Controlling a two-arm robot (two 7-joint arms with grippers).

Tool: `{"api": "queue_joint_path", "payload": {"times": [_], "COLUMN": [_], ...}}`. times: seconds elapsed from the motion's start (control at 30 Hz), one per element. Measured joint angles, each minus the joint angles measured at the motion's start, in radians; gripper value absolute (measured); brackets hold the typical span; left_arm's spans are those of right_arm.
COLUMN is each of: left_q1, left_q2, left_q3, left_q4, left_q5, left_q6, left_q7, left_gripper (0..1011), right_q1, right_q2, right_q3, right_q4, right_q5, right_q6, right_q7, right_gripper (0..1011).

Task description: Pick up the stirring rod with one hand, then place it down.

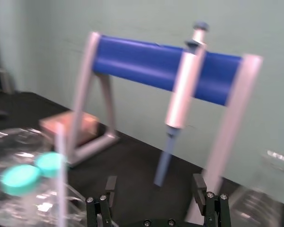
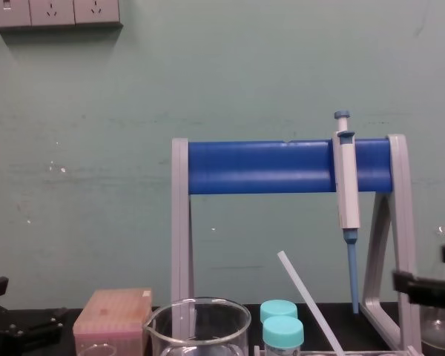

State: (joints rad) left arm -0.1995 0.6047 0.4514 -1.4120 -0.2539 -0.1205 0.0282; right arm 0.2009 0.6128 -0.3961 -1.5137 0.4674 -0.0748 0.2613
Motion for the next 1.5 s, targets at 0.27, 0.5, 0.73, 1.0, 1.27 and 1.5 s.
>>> {"api": "queue_joint_path", "payload": {"times": [0.27, 0.5, 0.73, 1.0, 1.27, 1.5], "left_q1": [0.0, 0.0, 0.0, 0.0, 0.0, 0.0], "left_q2": [0.0, 0.0, 0.0, 0.0, 0.0, 0.0], "left_q3": [0.0, 0.0, 0.0, 0.0, 0.0, 0.0], "left_q4": [0.0, 0.0, 0.0, 0.0, 0.0, 0.0], "left_q5": [0.0, 0.0, 0.0, 0.0, 0.0, 0.0], "left_q6": [0.0, 0.0, 0.0, 0.0, 0.0, 0.0], "left_q7": [0.0, 0.0, 0.0, 0.0, 0.0, 0.0], "left_gripper": [1000, 1000, 1000, 1000, 1000, 1000], "right_q1": [0.031, 0.082, 0.145, 0.221, 0.258, 0.262], "right_q2": [-0.018, -0.055, -0.099, -0.163, -0.196, -0.199], "right_q3": [-0.009, -0.034, -0.078, -0.115, -0.131, -0.138], "right_q4": [-0.021, -0.01, 0.048, 0.156, 0.218, 0.225], "right_q5": [0.065, 0.105, 0.091, 0.052, 0.037, 0.028], "right_q6": [0.049, 0.126, 0.167, 0.172, 0.165, 0.161], "right_q7": [0.129, 0.232, 0.277, 0.283, 0.307, 0.316], "right_gripper": [1003, 1003, 1003, 1003, 1003, 1003]}}
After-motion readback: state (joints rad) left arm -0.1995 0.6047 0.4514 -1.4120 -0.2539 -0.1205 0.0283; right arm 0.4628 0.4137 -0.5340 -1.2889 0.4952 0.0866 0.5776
